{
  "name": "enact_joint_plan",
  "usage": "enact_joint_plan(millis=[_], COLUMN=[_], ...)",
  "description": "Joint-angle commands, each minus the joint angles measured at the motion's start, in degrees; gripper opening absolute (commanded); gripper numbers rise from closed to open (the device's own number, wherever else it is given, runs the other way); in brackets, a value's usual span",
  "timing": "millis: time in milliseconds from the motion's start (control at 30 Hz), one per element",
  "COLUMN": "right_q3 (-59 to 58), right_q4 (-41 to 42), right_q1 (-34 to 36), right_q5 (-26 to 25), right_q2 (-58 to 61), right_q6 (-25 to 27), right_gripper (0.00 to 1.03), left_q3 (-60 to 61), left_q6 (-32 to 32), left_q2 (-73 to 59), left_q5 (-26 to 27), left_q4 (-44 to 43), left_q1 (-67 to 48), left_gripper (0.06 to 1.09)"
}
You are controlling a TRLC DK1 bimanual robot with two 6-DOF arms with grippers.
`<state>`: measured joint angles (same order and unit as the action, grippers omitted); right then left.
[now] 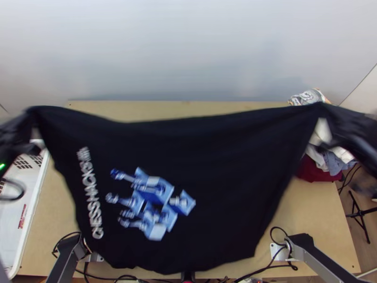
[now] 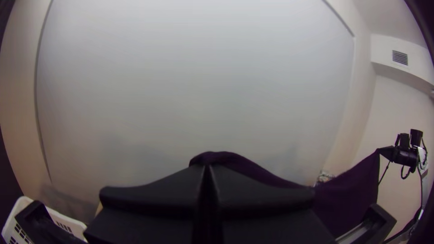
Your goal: Fold the t-shirt
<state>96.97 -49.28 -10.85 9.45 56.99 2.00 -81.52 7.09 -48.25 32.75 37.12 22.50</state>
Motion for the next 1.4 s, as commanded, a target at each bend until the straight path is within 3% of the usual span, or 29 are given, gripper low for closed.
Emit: enact_joint_plan(millis=[0,167,300,433,633,900,1067,1367], right_q3=[-20.24,-20.15,-11.01,0.77,12.81,26.87,26.69,19.93], right_q4=[7.79,14.65,14.12,6.47,6.21,6.12,-1.44,-8.91], right_q1=[5.49,8.22,6.81,4.0,4.17,3.82,0.74,-0.84], right_q5=[-0.14,-0.05,-0.05,-0.14,-1.72,-5.5,-6.11,-6.03], right_q2=[9.89,25.98,37.93,49.8,62.1,68.78,72.3,69.48], right_q6=[11.18,12.15,11.71,13.03,11.1,6.61,9.87,9.78], right_gripper=[0.03,0.03,0.03,0.03,0.03,0.03,0.03,0.03], left_q3=[18.15,19.2,13.84,8.3,-1.45,-18.68,-16.13,-11.12], left_q6=[-4.19,-5.69,-5.42,-6.39,-7.62,-8.67,-12.89,-20.19], left_q2=[-9.67,-19.78,-31.56,-42.19,-52.47,-66.36,-68.38,-66.27], left_q5=[-0.23,-10.16,-10.52,-10.69,-13.24,-13.59,-13.86,-15.35], left_q4=[-7.5,-14.01,-15.24,-14.89,-13.83,-5.31,-4.08,2.78], left_q1=[-6.07,-18.99,-19.69,-19.51,-18.2,-15.47,-16.53,-16.61], left_gripper=[0.1,0.1,0.1,0.1,0.1,0.1,0.1,0.1])
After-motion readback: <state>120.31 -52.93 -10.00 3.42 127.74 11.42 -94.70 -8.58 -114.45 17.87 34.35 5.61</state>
